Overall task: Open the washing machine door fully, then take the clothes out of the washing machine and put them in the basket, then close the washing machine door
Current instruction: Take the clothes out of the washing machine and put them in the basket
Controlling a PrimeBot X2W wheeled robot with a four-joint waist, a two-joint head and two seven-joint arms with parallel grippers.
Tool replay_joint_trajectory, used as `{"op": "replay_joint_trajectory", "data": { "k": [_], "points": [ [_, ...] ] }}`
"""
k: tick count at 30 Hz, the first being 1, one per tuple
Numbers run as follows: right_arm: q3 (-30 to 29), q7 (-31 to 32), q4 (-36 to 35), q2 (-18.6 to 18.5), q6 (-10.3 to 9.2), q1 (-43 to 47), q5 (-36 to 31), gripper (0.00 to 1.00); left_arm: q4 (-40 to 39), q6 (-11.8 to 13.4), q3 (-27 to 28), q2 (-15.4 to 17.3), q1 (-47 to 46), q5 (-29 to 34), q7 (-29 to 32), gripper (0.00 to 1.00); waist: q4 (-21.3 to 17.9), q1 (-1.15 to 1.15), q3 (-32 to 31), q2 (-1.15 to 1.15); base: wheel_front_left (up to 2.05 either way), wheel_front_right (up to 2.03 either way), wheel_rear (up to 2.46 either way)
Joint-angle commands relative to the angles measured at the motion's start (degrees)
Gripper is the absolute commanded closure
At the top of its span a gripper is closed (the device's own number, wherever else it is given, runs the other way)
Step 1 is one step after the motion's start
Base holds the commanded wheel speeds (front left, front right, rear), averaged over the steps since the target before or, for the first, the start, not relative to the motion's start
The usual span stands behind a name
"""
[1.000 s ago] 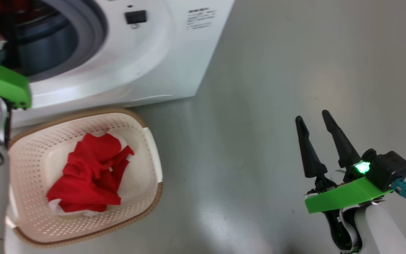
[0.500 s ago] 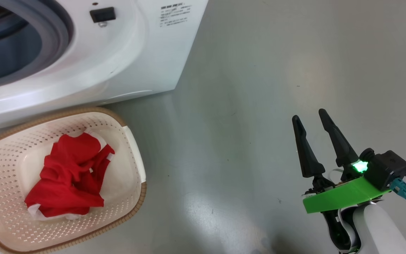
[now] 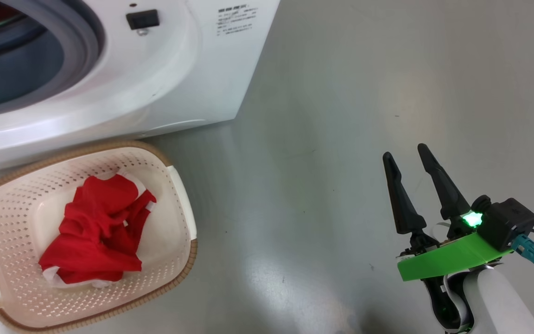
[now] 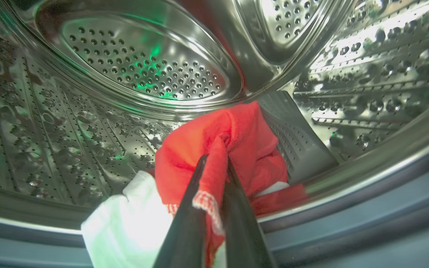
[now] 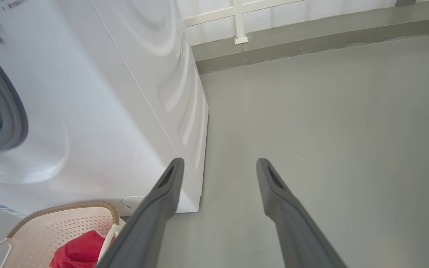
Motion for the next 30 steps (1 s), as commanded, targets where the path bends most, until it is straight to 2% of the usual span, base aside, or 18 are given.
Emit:
{"op": "replay_joint_trajectory", "data": {
  "k": [1,4,11,18,22,30],
  "points": [
    [1.4,-0.4,-1.1,-0.2,0.42,-0.3,-0.2,0.0,-2.5,0.5,1.2,2.2,1.5,-1.2,-0.3,1.0,0.5,0.0,-0.5,0.0,0.0,0.0,0.0],
    [1.2,-0.4,-0.7,-0.2,0.42,-0.2,-0.2,0.0,-5.4,-0.2,4.0,0.3,2.9,-5.3,-0.3,1.0,1.1,0.0,-1.4,0.0,0.0,0.0,0.0],
    [0.9,-0.4,0.1,-0.2,0.42,0.2,-0.2,0.0,-16.4,-4.1,11.6,-4.2,9.9,-12.2,-0.3,1.0,2.9,0.0,-4.3,0.0,0.0,0.0,0.0],
    [0.4,-0.4,0.8,-0.2,0.42,0.9,-0.6,0.0,-27.4,-6.8,17.5,-9.2,18.3,-11.8,-0.3,1.0,5.0,0.0,-7.4,0.0,0.0,0.0,0.0],
    [0.2,-0.4,1.0,-0.2,0.42,1.5,-0.8,0.0,-31.5,-8.1,18.8,-11.1,21.8,-10.7,-0.3,1.0,5.6,0.0,-8.6,0.0,0.0,0.0,0.0],
    [-1.0,-0.4,1.0,-0.2,0.42,3.7,-1.2,0.0,-46.1,-10.3,22.0,-15.9,31.9,-9.7,-0.3,1.0,7.0,0.0,-11.0,0.0,0.0,0.0,0.0]
  ]
}}
